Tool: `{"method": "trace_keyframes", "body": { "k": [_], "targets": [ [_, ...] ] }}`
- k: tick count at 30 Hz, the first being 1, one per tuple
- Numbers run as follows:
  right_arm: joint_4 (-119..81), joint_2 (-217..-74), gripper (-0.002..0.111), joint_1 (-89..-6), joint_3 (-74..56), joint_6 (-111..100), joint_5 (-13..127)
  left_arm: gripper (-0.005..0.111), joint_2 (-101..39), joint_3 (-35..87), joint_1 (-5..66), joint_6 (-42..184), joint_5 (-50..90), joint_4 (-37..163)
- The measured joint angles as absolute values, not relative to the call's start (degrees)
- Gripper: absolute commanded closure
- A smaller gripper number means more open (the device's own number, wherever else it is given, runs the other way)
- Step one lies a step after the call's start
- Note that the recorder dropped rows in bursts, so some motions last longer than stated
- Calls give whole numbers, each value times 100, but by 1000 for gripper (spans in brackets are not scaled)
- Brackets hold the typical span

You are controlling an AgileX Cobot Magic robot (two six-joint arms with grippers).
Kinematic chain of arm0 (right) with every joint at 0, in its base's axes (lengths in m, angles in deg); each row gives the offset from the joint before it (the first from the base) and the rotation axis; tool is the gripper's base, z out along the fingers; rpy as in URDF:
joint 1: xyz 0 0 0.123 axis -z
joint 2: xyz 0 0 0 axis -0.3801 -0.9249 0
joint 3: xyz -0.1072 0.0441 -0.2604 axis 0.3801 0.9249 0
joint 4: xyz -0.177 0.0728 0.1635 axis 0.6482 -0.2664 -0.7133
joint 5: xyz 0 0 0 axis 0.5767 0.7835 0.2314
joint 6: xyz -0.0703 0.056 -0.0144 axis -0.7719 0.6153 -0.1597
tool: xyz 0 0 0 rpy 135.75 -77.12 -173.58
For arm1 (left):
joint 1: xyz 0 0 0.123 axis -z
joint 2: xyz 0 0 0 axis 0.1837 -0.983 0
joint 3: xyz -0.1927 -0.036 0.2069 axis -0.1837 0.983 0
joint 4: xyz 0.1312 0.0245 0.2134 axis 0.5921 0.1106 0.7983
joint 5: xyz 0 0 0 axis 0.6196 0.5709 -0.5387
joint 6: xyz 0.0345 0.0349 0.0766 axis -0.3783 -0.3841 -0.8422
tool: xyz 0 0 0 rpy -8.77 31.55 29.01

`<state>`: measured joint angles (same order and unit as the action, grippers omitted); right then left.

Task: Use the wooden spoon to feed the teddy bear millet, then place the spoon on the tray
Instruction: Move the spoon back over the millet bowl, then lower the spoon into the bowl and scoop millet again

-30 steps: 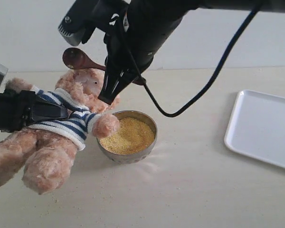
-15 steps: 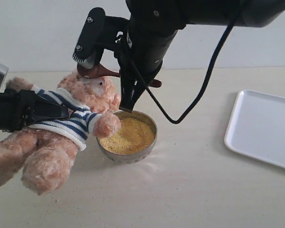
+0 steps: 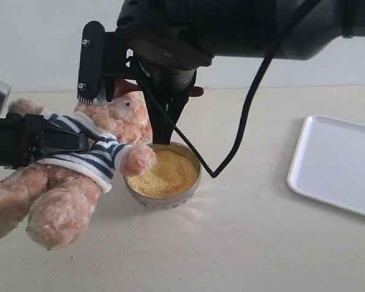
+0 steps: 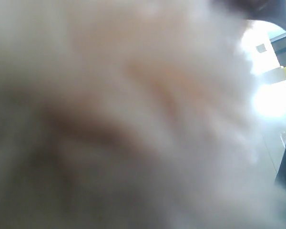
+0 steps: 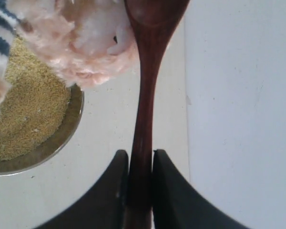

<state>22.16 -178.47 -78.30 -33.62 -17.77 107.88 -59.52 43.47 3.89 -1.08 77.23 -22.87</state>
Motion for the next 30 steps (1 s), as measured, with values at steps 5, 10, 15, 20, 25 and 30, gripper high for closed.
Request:
{"method": "trace_keyframes", "body": {
  "k": [5, 10, 15, 20, 25, 30],
  "targets": [
    [2118, -17791, 109, -7738, -3362, -1637, 10926, 102, -5952, 4347, 389, -108, 7723, -2287],
    [1138, -17368, 109, -7129, -3362, -1882, 11019, 102, -5952, 4351, 285, -191, 7734, -2330],
    [-379, -17091, 109, -6510, -3376, -3069, 11916, 102, -5952, 4351, -226, -273, 7745, -2810],
    [-681, -17399, 109, -6689, -3376, -3335, 12102, 102, -5952, 4351, -408, -284, 7731, -2886],
    [460, -18302, 109, -7149, -3376, -3079, 12510, 102, -5952, 4351, -408, -284, 7742, -2886],
    [1255, -18744, 109, -7501, -3376, -2798, 12513, 102, -5952, 4351, -408, -284, 7742, -2886]
  ]
}}
